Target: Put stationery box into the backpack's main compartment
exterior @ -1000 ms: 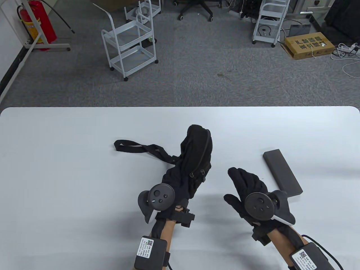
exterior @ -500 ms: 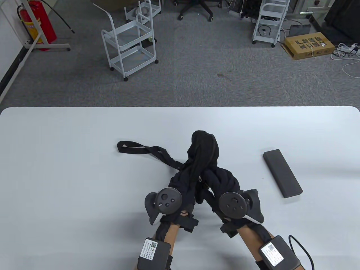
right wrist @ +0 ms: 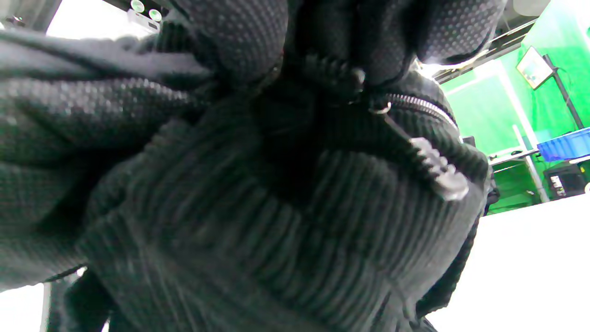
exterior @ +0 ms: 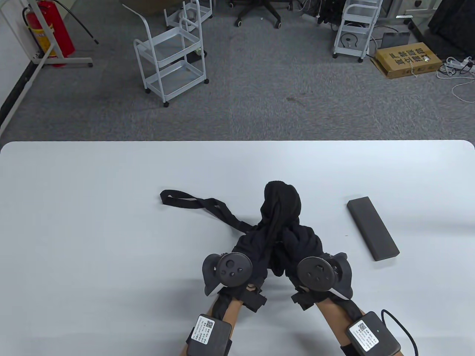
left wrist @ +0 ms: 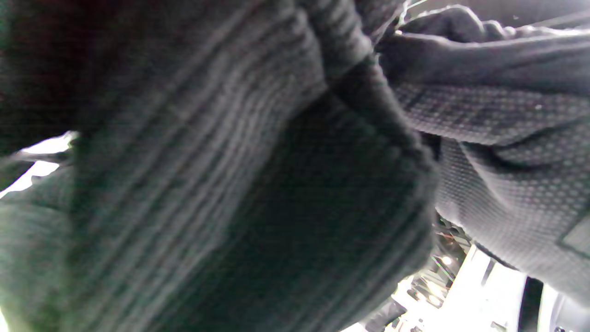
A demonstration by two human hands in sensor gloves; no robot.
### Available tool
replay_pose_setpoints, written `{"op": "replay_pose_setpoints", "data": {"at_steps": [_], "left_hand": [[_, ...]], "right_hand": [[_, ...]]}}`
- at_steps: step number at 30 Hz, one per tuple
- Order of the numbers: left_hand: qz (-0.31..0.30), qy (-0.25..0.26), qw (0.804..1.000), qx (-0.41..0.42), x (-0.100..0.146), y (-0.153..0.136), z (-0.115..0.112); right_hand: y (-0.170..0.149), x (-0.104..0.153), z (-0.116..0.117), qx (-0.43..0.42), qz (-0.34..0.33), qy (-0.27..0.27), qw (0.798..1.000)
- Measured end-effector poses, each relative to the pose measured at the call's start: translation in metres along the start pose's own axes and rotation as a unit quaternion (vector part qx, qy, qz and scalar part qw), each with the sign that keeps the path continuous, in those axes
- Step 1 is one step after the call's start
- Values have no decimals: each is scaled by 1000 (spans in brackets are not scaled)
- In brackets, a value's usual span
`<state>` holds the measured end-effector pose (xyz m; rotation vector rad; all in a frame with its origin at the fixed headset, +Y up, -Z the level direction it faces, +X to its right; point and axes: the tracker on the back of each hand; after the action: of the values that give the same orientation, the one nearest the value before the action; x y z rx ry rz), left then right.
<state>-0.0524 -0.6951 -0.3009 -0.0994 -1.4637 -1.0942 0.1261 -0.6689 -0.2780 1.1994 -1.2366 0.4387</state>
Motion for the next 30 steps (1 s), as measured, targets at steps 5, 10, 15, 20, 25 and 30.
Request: {"op": "replay_pose_setpoints", "data": {"at_steps": [5,10,15,20,25,30], "left_hand": [[4,15,1000,-7,1,-3,4],[3,21,1000,-7,2,-4,6],[1,23,1000,-4,2,-5,9],[-2,22,1000,-8,3,-6,10],[-3,21,1000,-8,3,-6,11],[-5,17,1000,-12,3,-6,11]], "right_hand": [[-2,7,-15,-9,-18,-20,1000],[1,9,-22,-10,-29,-32,999],[4,11,-26,-3,-38,-41,998],[1,11,-31,-11,-32,-44,998],[-2,11,-37,-23,-25,-50,998],[-7,12,-42,-32,-17,-56,998]]}}
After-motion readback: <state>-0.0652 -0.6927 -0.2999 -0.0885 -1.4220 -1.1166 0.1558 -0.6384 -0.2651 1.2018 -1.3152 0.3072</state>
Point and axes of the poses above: the tracker on the back of each hand, its own y axis roughly to the thumb side, its own x axis roughly from the fingertips to the wrist, z = x × y, and after that the axes turned 9 degrees about y, right-handed
